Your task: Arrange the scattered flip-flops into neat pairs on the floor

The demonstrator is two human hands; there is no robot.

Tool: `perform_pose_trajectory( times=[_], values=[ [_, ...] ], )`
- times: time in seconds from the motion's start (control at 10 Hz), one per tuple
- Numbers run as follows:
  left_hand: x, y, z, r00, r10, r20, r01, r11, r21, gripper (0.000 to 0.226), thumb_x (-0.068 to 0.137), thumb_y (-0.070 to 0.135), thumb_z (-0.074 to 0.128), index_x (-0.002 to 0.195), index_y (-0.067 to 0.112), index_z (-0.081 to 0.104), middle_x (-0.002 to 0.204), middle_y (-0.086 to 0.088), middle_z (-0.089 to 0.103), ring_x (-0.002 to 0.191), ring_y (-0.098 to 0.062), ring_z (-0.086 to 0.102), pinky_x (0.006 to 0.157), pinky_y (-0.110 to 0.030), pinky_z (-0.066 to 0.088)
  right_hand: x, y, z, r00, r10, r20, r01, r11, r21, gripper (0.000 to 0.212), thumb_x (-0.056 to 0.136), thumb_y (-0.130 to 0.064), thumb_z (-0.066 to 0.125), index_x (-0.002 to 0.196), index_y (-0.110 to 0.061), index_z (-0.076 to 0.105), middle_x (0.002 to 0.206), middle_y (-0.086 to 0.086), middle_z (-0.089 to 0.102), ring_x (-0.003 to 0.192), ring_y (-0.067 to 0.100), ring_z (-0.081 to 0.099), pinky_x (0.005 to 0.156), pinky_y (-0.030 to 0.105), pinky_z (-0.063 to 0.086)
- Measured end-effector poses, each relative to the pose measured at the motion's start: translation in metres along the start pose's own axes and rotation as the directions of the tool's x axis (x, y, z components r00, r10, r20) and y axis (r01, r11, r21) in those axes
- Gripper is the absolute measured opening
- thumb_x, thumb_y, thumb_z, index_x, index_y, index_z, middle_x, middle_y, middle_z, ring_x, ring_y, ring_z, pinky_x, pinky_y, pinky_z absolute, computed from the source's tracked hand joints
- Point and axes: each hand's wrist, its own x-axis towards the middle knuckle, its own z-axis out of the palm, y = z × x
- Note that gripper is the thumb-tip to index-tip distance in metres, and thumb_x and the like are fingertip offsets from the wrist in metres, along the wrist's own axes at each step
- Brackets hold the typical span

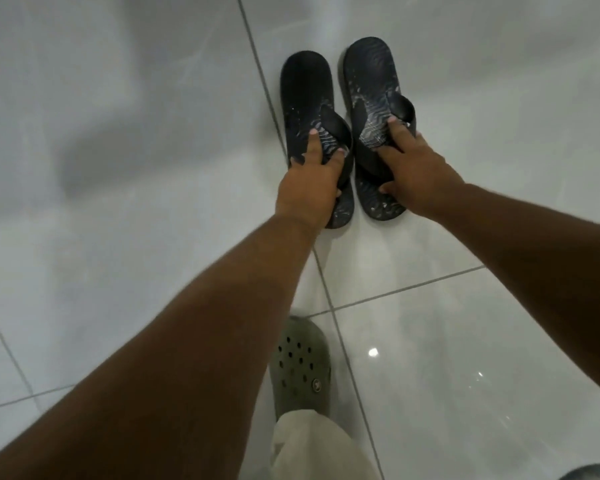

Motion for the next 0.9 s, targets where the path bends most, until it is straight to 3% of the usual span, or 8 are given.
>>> perform_pose_trajectory(
  times=[0.2,0.4,0.7,0.9],
  values=[
    [0.033,0.059,0.006,1.000,-0.005,0.019,0.004,0.999,0.044,0.065,0.097,0.028,0.049,0.154,0.027,0.017,0.164,-0.018,-0.003,0.132,-0.052,0.039,0.106,-0.054,0.043,-0.004,0.055,-0.017,0.999,0.047,-0.004,-0.046,0.998,0.050,0.068,0.082,-0.018,0.073,0.141,-0.013,0.039,0.163,0.011,0.002,0.143,0.044,0.021,0.107,0.058,0.036],
    [0.040,0.064,0.011,0.999,-0.003,0.052,0.000,0.998,0.066,0.066,0.098,0.033,0.047,0.155,0.028,0.013,0.164,-0.016,-0.003,0.133,-0.052,0.037,0.107,-0.056,0.041,-0.005,0.068,-0.016,1.000,0.017,0.005,-0.017,0.996,0.092,0.070,0.084,-0.023,0.072,0.144,-0.014,0.037,0.163,0.010,0.001,0.144,0.040,0.021,0.109,0.055,0.035],
    [0.032,0.058,0.018,1.000,0.008,0.023,-0.010,0.998,0.070,0.069,0.098,0.037,0.046,0.155,0.026,0.010,0.164,-0.017,0.001,0.121,-0.043,0.052,0.100,-0.050,0.046,0.003,0.068,-0.023,0.997,0.040,0.071,-0.042,0.999,0.020,0.080,0.079,-0.019,0.076,0.147,-0.018,0.033,0.164,0.004,0.002,0.144,0.039,0.022,0.111,0.052,0.032],
    [0.032,0.054,0.003,0.998,0.035,0.045,-0.038,0.996,0.075,0.073,0.096,0.039,0.050,0.155,0.025,0.011,0.164,-0.016,0.001,0.127,-0.043,0.050,0.102,-0.049,0.044,0.000,0.046,-0.030,0.990,0.098,0.106,-0.093,0.994,-0.053,0.088,0.083,-0.033,0.072,0.151,-0.026,0.017,0.164,-0.004,-0.008,0.143,0.052,0.005,0.111,0.062,0.026]
  ],
)
